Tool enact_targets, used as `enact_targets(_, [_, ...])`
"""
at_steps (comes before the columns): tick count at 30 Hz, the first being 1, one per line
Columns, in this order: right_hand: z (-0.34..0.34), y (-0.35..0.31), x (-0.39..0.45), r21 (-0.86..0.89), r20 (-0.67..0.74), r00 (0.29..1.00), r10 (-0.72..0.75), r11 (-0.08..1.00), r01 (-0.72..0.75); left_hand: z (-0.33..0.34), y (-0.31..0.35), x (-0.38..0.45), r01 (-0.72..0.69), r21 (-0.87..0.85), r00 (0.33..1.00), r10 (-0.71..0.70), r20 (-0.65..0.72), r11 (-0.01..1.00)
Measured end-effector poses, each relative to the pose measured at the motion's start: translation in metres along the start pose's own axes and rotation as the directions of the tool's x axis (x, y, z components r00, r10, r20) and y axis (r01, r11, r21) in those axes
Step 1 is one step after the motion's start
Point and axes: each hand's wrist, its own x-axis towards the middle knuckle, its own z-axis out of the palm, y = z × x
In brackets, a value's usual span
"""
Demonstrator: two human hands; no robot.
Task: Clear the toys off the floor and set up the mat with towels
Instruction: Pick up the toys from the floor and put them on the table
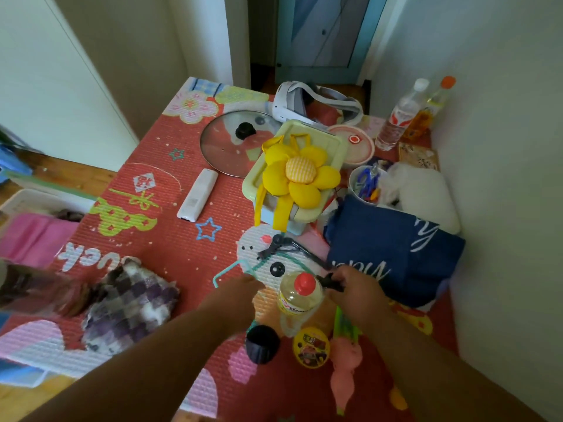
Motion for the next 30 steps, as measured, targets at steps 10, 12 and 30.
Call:
enact_targets(10, [0.025,-0.016,0.013,-0.271,-0.001,1.0,-0.017,0.962,0.016,0.025,-0.004,0.015,-0.006,0.213,0.982,-0.034,0.185,0.977])
enact_targets(12, [0.026,-0.018,0.017,-0.304,0.037,0.999,-0.019,0.952,0.03,0.026,-0.004,0.014,-0.012,0.204,0.985,-0.023,0.169,0.979])
enact_targets(30, [-0.04,-0.153,-0.11,0.374,-0.662,0.739,-0.124,0.8,0.47,0.074,-0.121,-0.212,0.232,-0.23,0.877,-0.306,-0.371,0.945])
